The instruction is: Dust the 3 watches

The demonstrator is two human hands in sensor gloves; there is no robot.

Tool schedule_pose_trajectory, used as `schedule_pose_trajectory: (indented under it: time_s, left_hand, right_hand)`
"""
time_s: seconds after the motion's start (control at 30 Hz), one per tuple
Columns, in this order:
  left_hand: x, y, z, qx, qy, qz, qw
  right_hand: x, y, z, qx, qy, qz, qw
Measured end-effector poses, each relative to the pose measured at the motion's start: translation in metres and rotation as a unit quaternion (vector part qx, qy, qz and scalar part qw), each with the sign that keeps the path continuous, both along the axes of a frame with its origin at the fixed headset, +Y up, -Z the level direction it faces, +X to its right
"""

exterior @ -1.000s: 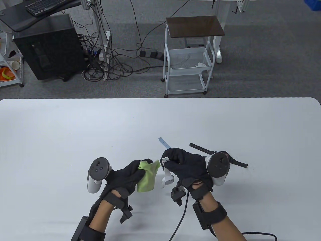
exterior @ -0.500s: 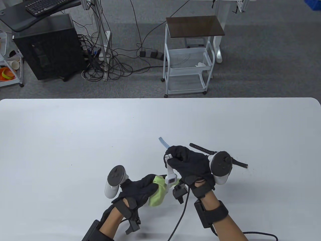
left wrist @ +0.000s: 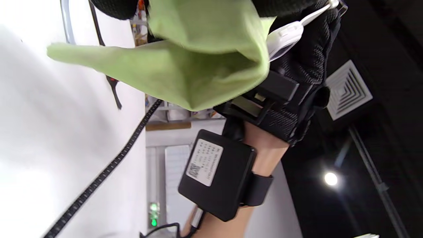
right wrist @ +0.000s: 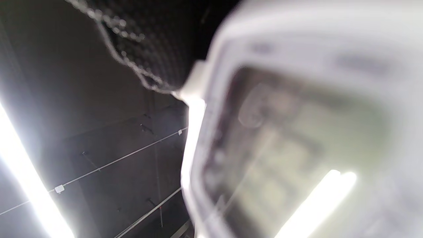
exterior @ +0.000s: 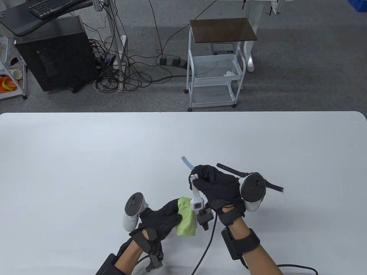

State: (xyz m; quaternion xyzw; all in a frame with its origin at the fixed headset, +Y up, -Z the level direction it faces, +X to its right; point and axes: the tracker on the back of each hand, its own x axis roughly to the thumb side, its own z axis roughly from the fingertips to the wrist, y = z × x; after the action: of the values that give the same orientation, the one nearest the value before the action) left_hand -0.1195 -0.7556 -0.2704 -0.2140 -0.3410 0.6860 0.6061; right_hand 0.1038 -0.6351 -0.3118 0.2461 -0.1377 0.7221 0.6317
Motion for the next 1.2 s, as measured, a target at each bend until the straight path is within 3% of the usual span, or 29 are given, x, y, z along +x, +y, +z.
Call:
schedule_pose_trajectory:
  time_s: [0.27, 0.9, 1.13, 1.2]
  left_hand:
    - [0.005, 0.008, 0.006, 0.054, 0.053, -0.063, 0.995]
    - [-0.003, 0.011, 0.008, 0.075, 0.124, -0.078, 0.986]
    - [-0.009, 0.009, 0.004, 0.057, 0.102, -0.066, 0.991]
    - [-0.012, 0.010, 0.003, 0.069, 0.129, -0.086, 0.985]
  right_hand:
    - [-0.011, -0.007, 0.003, -0.025, 0.025, -0.027, 0.999]
    - [-0.009, -0.013, 0.000, -0.024, 0.020, -0.039, 0.999]
    - [-0.006, -0.013, -0.001, -0.013, 0.011, -0.035, 0.999]
    - [-0.005, -0.014, -0.001, -0.004, 0.000, -0.035, 0.999]
